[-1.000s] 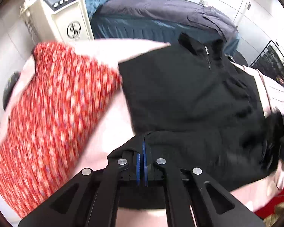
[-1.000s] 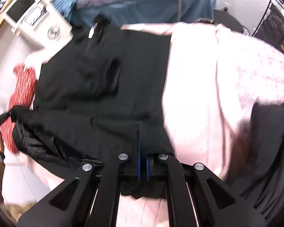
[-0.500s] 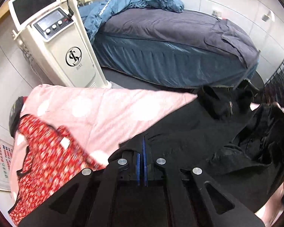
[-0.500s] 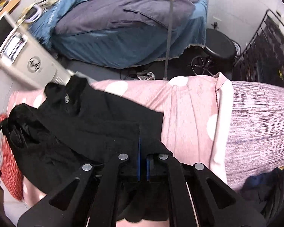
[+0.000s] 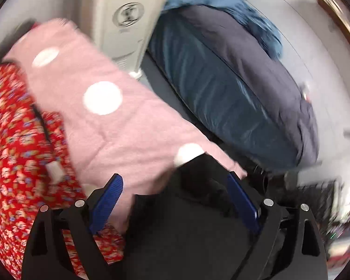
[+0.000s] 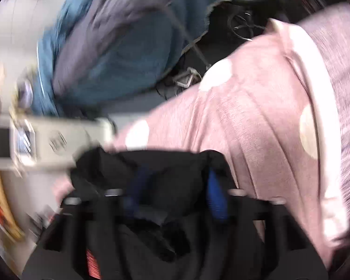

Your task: Fold large clothes

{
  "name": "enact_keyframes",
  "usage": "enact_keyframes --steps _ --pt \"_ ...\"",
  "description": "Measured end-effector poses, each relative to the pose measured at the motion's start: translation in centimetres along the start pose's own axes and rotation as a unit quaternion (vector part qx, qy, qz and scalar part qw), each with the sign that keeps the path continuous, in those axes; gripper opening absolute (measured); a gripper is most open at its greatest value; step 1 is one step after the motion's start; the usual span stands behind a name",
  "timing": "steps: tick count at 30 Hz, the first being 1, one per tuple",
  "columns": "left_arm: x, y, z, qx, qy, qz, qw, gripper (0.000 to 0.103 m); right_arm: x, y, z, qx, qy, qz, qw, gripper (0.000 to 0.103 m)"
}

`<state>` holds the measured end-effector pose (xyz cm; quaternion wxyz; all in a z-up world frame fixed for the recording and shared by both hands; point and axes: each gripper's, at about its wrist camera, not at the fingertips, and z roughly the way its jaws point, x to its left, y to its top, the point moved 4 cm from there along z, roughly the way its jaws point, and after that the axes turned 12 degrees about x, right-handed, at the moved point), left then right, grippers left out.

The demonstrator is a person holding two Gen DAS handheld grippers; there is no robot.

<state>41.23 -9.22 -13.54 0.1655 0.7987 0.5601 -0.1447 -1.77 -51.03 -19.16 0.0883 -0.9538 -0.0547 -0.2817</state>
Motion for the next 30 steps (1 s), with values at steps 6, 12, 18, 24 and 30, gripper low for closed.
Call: enact_keyframes --steps 6,12,18,24,30 --pt "-1.4 -2.2 0.6 0.006 0.085 0.113 0.9899 0.092 3.2 -2.7 -1.2 -0.049 -0.110 -0.134 0.984 0.064" --pt "-3.9 -6.4 7.2 0.069 0.143 0.191 0.9686 0.093 8.0 -10.3 6.1 0.043 -0.231 -0.313 0.920 0.059" --pt "-5.0 -8.2 11.4 0.085 0.244 0.240 0.9358 0.023 6.3 -9.3 10.0 0.069 -0.275 -0.265 0.922 0.003" --pt "-2.8 -3.6 8.0 0.044 0.231 0.154 0.9596 0.006 10.7 -2.9 5.2 -0.024 -0.164 -0.196 0.966 0.003" --pt "-0.3 -2.2 8.8 0.085 0.209 0.085 0.9706 0.049 8.5 1.5 8.2 0.014 -0.123 -0.085 0.989 0.010"
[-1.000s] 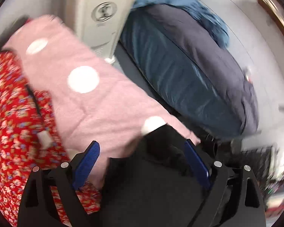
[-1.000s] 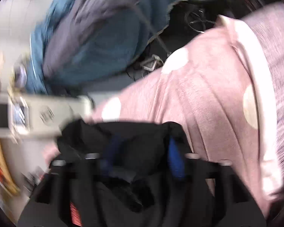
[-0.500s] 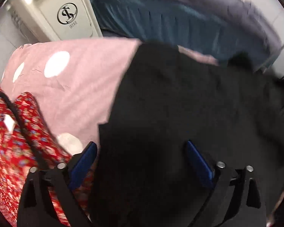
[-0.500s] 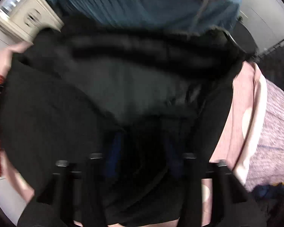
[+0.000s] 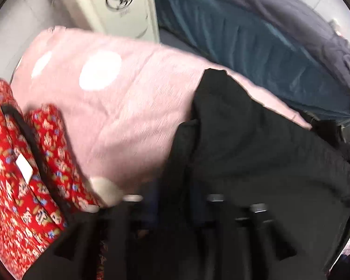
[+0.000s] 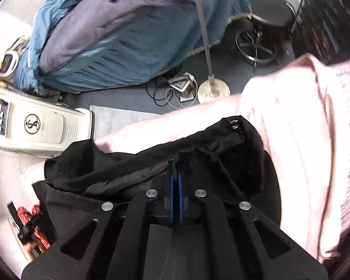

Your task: Fold large clothes

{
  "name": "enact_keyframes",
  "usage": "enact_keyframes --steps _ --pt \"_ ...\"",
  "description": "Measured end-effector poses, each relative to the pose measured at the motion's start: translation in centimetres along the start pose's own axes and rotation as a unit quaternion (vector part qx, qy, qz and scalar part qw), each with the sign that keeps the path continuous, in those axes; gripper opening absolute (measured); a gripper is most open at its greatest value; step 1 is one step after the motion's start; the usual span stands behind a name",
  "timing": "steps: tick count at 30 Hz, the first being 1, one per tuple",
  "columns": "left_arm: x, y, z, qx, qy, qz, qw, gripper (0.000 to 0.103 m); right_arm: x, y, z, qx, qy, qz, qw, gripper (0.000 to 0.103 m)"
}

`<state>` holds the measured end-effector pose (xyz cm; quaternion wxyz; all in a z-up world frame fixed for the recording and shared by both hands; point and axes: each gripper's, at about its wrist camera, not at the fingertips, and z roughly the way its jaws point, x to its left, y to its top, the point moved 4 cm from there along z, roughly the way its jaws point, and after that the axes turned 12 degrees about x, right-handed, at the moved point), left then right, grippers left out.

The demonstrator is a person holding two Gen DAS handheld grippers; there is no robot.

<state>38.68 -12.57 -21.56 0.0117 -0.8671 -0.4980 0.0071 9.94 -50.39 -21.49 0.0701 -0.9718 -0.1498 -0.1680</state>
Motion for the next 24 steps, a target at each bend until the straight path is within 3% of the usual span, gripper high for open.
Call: enact_keyframes --steps 1,2,4,8,13,18,24 --pt "0.2 -0.3 -0.6 -0.018 -0.007 0.006 0.9998 0.070 -0.5 -0.2 0.3 0.010 0.009 0.008 1.000 0.029" --pt "0.3 -0.6 -1.5 -0.041 -0.020 0.013 0.9989 0.090 -1.1 -0.4 0.5 0.014 0.021 0.019 0.999 0.073" --pt "0.6 -1.4 -3.3 -0.081 -0.030 0.029 0.9958 0.097 -2.7 -1.0 -0.5 -0.014 0.050 0.054 0.997 0.090" --pt "1.7 -3.1 -5.3 -0.098 -0.039 0.039 0.9937 0.097 -4.5 -2.5 -2.2 -0.039 0.097 0.083 0.991 0.090" --pt "1.8 -8.4 -6.6 -0.098 -0.095 0.036 0.9899 0.097 -4.9 -6.9 -2.9 -0.043 0.022 0.014 0.999 0.090" --pt "0.3 -15.5 -6.4 -0.078 -0.132 0.042 0.9873 0.097 -7.3 -15.7 -2.8 -0.038 -0.047 -0.051 0.997 0.090" --pt "3.3 -24.0 -3.9 -0.026 -0.181 -0.028 0.9827 0.097 -12.1 -25.2 -0.8 0.026 -0.018 -0.002 0.999 0.090"
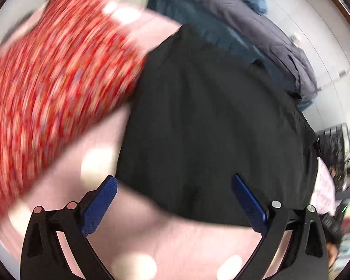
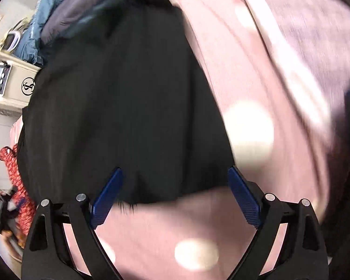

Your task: Fold large clothes

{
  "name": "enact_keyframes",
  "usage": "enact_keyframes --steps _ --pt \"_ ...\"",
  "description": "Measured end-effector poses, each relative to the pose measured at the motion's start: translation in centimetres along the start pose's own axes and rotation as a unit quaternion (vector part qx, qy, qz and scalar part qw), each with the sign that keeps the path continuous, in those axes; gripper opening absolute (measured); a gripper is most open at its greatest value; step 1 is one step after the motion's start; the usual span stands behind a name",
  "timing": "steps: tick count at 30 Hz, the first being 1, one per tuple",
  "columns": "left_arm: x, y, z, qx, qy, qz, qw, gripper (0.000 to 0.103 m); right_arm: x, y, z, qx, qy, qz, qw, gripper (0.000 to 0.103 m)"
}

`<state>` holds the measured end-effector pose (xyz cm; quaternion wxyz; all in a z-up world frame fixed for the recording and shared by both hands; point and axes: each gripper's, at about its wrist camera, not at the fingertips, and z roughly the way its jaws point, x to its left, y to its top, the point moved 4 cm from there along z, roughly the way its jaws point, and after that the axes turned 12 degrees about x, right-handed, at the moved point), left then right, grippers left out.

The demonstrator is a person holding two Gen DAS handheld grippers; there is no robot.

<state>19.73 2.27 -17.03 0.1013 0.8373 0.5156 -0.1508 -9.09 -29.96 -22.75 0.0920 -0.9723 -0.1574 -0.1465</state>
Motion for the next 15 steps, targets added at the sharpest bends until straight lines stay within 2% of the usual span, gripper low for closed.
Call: enact_keyframes --steps 3,5,8,10,12,13,14,15 --pt "2.6 -2.4 2.2 0.028 -0.037 -0.079 0.9958 0.096 -1.6 -3.0 2.2 0.032 0.044 0.044 0.998 0.090" --pt "3.5 -3.3 4.1 0.048 -0.051 -0.110 0.9915 0.095 -2.0 -3.9 3.4 0.046 0.070 0.066 0.994 0.090" --pt "4.0 -3.5 6.0 0.057 -0.080 -0.149 0.9838 0.095 -2.4 -3.7 4.5 0.026 0.096 0.115 0.988 0.090" --pt "4.1 -2.9 6.5 0.047 -0.104 -0.184 0.9763 0.095 -2.4 -2.9 4.9 0.009 0.119 0.137 0.983 0.086" --pt "3.6 -1.1 6.3 0.019 -0.112 -0.192 0.9748 0.095 -2.5 -2.0 5.2 0.001 0.120 0.152 0.981 0.086" --pt "3.2 -0.3 6.2 0.006 -0.114 -0.188 0.9755 0.089 -2.4 -1.6 5.2 -0.006 0.112 0.156 0.981 0.084" --pt "3.0 0.3 6.1 0.000 -0.112 -0.188 0.9757 0.079 -2.2 -1.5 4.9 -0.013 0.098 0.154 0.983 0.075" --pt "3.2 0.8 6.1 0.004 -0.111 -0.204 0.9725 0.079 -1.9 -1.6 4.6 -0.020 0.088 0.146 0.985 0.067"
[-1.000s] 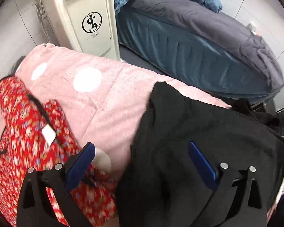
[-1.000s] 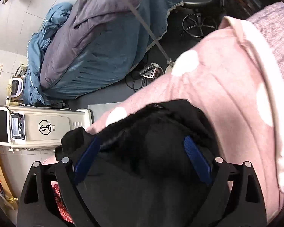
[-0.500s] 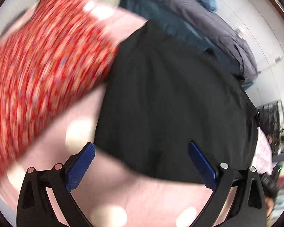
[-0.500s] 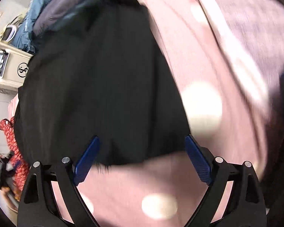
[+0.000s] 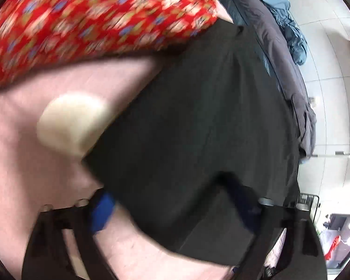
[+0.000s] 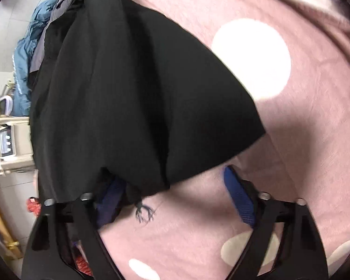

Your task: Fold large clothes

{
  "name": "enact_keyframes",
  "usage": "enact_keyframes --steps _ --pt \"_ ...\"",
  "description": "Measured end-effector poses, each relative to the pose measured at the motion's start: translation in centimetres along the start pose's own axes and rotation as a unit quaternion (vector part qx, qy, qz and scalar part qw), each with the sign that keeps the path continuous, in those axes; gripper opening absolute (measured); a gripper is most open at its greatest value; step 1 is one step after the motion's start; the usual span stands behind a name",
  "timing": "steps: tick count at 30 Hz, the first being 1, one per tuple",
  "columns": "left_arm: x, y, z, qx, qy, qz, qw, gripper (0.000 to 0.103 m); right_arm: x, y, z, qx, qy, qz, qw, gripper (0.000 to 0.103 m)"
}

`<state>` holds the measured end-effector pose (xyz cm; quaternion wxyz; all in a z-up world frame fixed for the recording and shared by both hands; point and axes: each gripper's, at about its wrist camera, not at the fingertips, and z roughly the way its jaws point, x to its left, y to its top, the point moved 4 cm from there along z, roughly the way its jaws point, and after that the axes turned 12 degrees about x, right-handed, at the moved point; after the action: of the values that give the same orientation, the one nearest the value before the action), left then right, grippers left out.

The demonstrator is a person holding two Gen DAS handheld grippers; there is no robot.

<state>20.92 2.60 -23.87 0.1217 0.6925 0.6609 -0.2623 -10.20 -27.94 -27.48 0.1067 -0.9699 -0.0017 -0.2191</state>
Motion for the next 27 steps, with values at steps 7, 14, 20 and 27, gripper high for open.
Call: enact_keyframes --steps 7,14,20,27 --pt "2.0 0.6 -1.0 0.008 -0.078 -0.059 0.9952 0.031 2.7 -1.3 -1.9 -0.028 -0.055 -0.088 0.994 0.019" --pt "-0.6 -0.8 -4.3 -0.012 -0.039 0.024 0.9989 0.018 4.6 -3.4 -4.2 -0.052 -0.107 -0.161 0.980 0.009" --pt "0.4 -3.4 -8.9 -0.012 -0.047 0.041 0.9979 0.015 4.8 -5.7 -8.0 -0.054 -0.084 -0.182 0.978 0.008" --pt "5.5 -8.5 -11.9 0.014 -0.031 0.028 0.9990 0.015 0.3 -11.9 -10.0 0.012 -0.075 -0.196 0.978 0.008"
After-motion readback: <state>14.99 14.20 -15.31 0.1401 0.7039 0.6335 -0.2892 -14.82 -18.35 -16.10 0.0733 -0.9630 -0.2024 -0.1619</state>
